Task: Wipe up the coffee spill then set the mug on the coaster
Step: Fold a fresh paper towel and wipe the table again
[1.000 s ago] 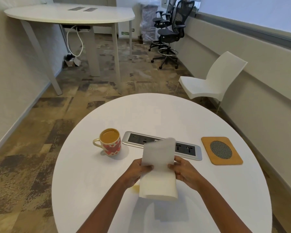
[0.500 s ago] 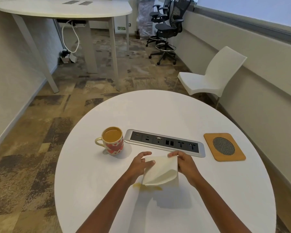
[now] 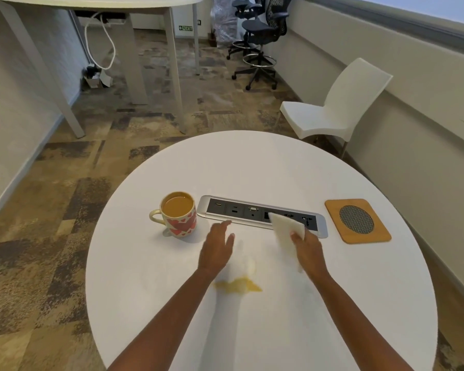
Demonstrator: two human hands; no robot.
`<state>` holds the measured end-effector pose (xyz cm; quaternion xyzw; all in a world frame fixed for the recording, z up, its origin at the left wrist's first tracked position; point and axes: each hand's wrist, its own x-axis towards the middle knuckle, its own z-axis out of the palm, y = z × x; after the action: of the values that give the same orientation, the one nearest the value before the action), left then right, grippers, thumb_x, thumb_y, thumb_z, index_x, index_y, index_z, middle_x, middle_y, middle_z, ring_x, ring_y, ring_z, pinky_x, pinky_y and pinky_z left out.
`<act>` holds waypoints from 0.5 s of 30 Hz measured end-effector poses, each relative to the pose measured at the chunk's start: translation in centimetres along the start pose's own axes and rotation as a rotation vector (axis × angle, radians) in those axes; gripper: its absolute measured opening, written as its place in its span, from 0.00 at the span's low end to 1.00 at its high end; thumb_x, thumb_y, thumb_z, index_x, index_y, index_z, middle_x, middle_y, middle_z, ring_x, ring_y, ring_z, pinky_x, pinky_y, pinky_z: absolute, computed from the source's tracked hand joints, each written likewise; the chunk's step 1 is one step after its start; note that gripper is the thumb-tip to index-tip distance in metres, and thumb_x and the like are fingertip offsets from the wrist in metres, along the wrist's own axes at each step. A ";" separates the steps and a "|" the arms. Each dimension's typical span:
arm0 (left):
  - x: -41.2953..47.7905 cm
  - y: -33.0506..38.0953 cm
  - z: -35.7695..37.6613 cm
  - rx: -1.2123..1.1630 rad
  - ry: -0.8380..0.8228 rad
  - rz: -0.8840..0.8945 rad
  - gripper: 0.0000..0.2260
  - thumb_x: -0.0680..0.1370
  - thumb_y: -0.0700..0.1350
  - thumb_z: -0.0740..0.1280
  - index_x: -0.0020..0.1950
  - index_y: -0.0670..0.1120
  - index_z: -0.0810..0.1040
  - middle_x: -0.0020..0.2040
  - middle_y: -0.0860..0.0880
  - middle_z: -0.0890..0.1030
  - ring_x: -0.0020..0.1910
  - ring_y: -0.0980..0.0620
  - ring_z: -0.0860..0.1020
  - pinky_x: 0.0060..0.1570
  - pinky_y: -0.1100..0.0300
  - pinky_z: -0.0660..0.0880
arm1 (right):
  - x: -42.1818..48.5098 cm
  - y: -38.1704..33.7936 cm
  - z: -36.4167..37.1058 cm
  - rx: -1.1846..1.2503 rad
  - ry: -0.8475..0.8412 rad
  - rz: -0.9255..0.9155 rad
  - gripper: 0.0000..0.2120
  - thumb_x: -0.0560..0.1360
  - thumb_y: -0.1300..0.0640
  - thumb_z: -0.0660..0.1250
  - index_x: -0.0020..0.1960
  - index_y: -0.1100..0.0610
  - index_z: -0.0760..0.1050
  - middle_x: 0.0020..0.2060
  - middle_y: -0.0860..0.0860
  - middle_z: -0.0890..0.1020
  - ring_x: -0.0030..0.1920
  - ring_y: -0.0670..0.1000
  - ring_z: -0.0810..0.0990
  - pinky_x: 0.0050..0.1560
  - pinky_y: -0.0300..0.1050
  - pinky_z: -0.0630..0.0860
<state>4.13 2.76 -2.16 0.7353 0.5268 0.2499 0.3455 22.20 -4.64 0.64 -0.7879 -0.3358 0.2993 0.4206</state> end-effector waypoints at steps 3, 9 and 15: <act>-0.3 -2.6 -1.1 0.368 -0.021 0.076 0.19 0.80 0.44 0.55 0.71 0.43 0.62 0.72 0.42 0.66 0.71 0.46 0.65 0.70 0.54 0.62 | 0.3 2.4 -0.6 -0.536 -0.005 -0.226 0.24 0.78 0.68 0.53 0.73 0.55 0.60 0.74 0.57 0.63 0.75 0.57 0.60 0.71 0.53 0.62; -3.4 -6.6 -2.5 0.652 -0.088 0.060 0.32 0.81 0.49 0.37 0.56 0.37 0.79 0.55 0.36 0.82 0.52 0.39 0.82 0.44 0.44 0.80 | -1.9 7.9 0.9 -0.972 -0.250 -0.078 0.27 0.81 0.55 0.49 0.77 0.53 0.44 0.78 0.53 0.45 0.77 0.56 0.44 0.74 0.59 0.50; -5.3 -8.8 -1.6 0.586 -0.065 -0.070 0.25 0.79 0.49 0.45 0.65 0.36 0.72 0.65 0.36 0.75 0.63 0.38 0.75 0.60 0.39 0.71 | -5.9 8.4 4.8 -0.927 -0.204 -0.097 0.34 0.71 0.48 0.35 0.76 0.55 0.49 0.77 0.57 0.50 0.77 0.59 0.49 0.74 0.61 0.48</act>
<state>-4.06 -0.02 -7.99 0.7928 0.5901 0.0516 0.1436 17.38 -10.60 -7.78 -0.8425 -0.5099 0.1738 0.0031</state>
